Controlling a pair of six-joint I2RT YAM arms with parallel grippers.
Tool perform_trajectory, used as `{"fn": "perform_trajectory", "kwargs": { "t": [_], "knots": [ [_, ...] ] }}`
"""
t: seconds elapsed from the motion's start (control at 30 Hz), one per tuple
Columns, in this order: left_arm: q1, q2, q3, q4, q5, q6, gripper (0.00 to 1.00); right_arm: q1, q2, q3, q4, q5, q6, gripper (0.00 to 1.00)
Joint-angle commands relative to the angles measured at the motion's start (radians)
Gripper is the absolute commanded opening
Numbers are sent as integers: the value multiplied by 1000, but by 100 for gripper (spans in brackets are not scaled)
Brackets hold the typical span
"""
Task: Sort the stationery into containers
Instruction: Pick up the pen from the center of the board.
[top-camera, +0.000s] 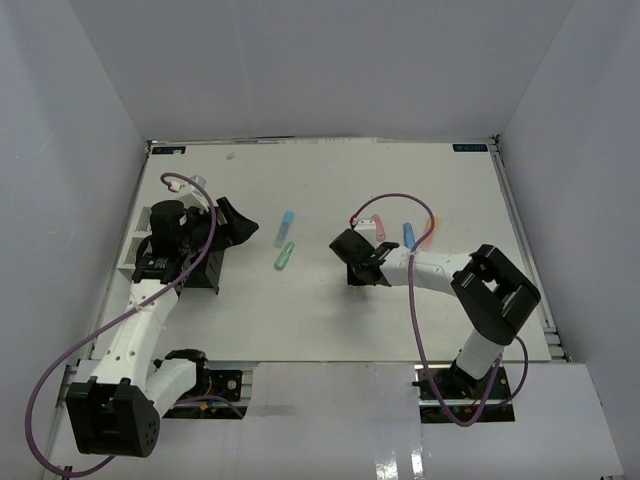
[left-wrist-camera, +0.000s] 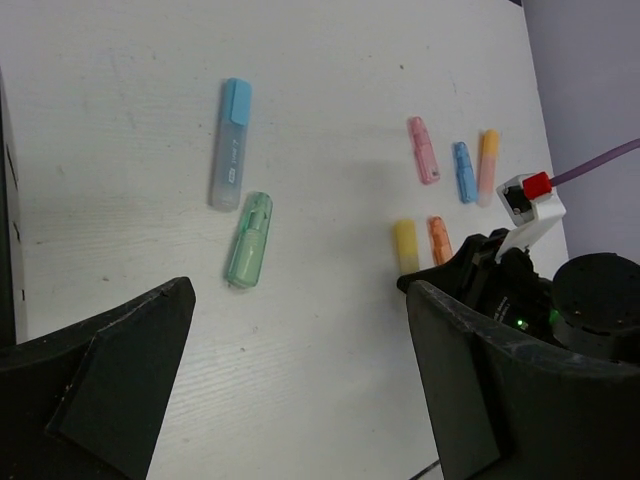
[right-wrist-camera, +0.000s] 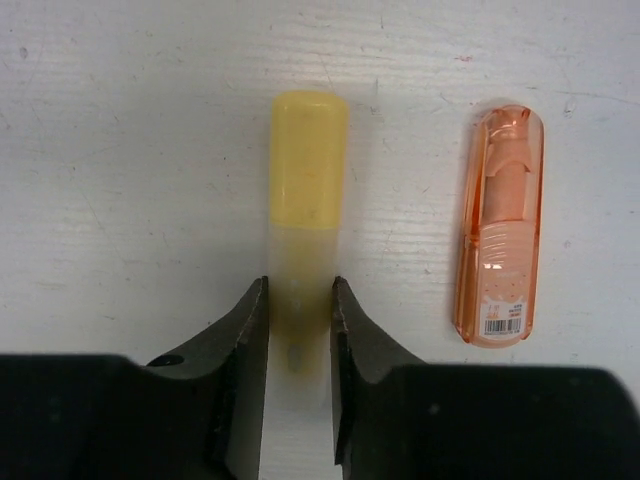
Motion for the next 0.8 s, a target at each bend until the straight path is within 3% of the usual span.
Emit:
{"fn": "perform_trajectory", "kwargs": {
  "t": [0.0, 0.07, 0.23, 0.43, 0.6, 0.77],
  "knots": [
    [-9, -30, -6, 19, 63, -62, 98, -3, -10, -41, 2, 31, 0, 20],
    [-29, -30, -5, 23, 74, -82, 98, -2, -60, -69, 43, 18, -41, 8],
    [-169, 25, 37, 39, 68, -150, 98, 30, -202, -167, 156, -38, -161, 8],
    [-372, 110, 104, 72, -47, -214, 98, 104, -422, -291, 360, -107, -329, 8],
    [-463, 182, 152, 75, -107, -227, 98, 115, -590, -389, 534, -247, -443, 9],
    [-558, 229, 201, 75, -177, -237, 98, 116, -689, -420, 598, -328, -486, 11]
  ]
}}
